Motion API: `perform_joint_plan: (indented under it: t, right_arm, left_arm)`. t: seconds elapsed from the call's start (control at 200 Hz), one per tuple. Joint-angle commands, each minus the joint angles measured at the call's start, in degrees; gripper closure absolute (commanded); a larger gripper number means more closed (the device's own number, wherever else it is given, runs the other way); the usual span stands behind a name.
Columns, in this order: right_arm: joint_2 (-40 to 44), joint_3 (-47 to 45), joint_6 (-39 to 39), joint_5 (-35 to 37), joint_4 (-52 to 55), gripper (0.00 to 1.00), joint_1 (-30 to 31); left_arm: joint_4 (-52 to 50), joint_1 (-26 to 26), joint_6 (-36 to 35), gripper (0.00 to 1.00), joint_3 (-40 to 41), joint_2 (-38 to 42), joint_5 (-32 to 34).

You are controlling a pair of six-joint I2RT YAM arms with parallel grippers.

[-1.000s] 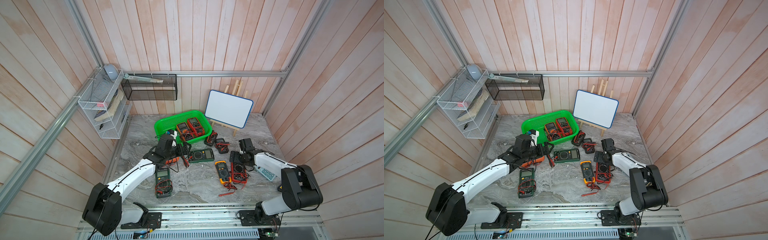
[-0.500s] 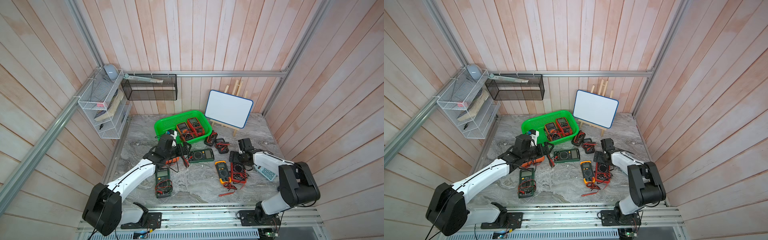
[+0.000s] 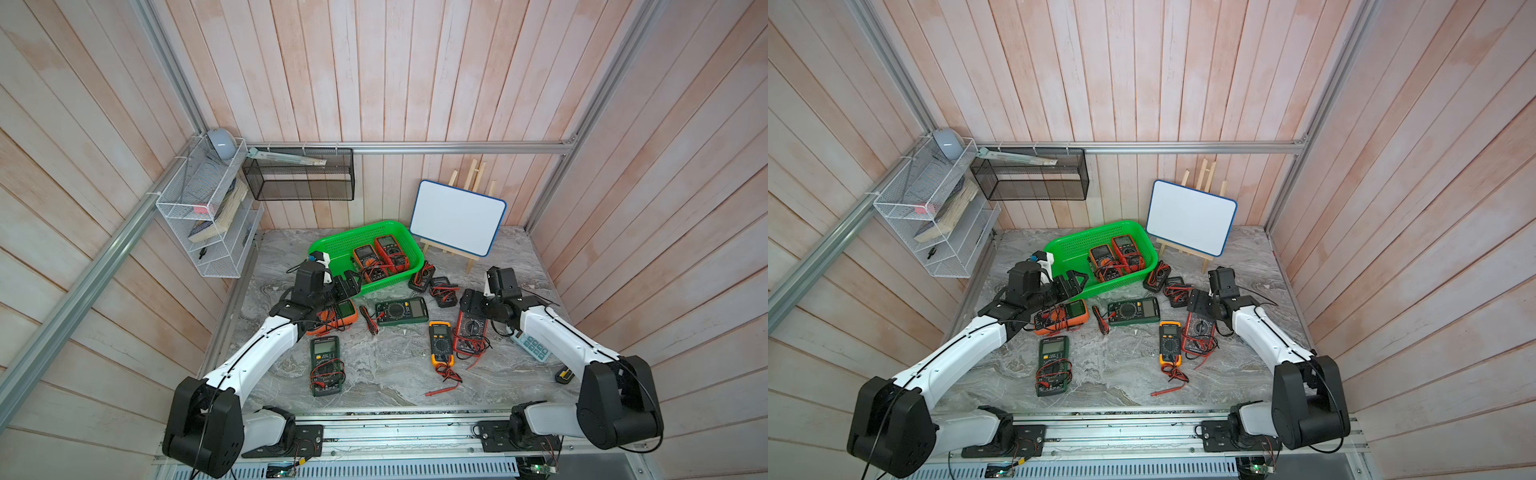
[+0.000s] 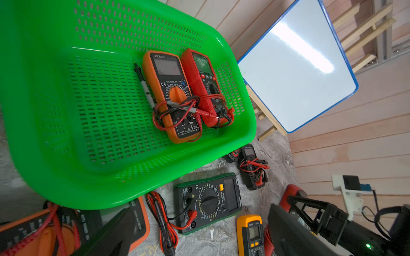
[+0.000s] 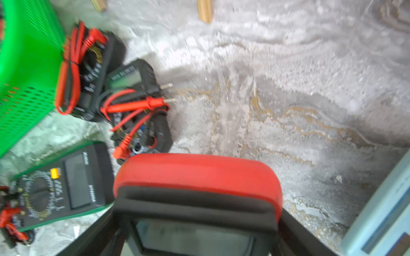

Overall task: Put the multimeter into the basket
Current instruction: Pick up the multimeter from the center of the board.

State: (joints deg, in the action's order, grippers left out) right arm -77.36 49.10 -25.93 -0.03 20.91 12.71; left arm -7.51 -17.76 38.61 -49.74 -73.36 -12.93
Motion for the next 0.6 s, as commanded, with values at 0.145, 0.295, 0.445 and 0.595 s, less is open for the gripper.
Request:
perform_joint_plan:
  t: [0.145, 0.295, 0.445, 0.595]
  right_arm:
    - [1.41, 3.9, -0.74, -0.55, 0.29, 0.73, 0.46]
    - [3.63, 3.95, -0.61, 1.01, -0.07, 0.79, 0.43]
    - [5.55, 4.25, -0.36, 1.57, 0.12, 0.8, 0.47]
    - [6.93, 5.47, -0.43, 2.08, 0.83, 0.8, 0.48]
  left_arm:
    - [-0.21, 2.63, -0.88, 0.0, -2.32, 1.35, -0.63]
    - [-0.39, 2.63, -1.16, 0.0, -2.49, 1.29, -0.43]
    - [0.17, 2.61, -1.17, 0.0, -2.45, 0.76, -0.81]
    - [0.21, 2.63, -1.5, 0.0, -2.89, 0.5, -1.1]
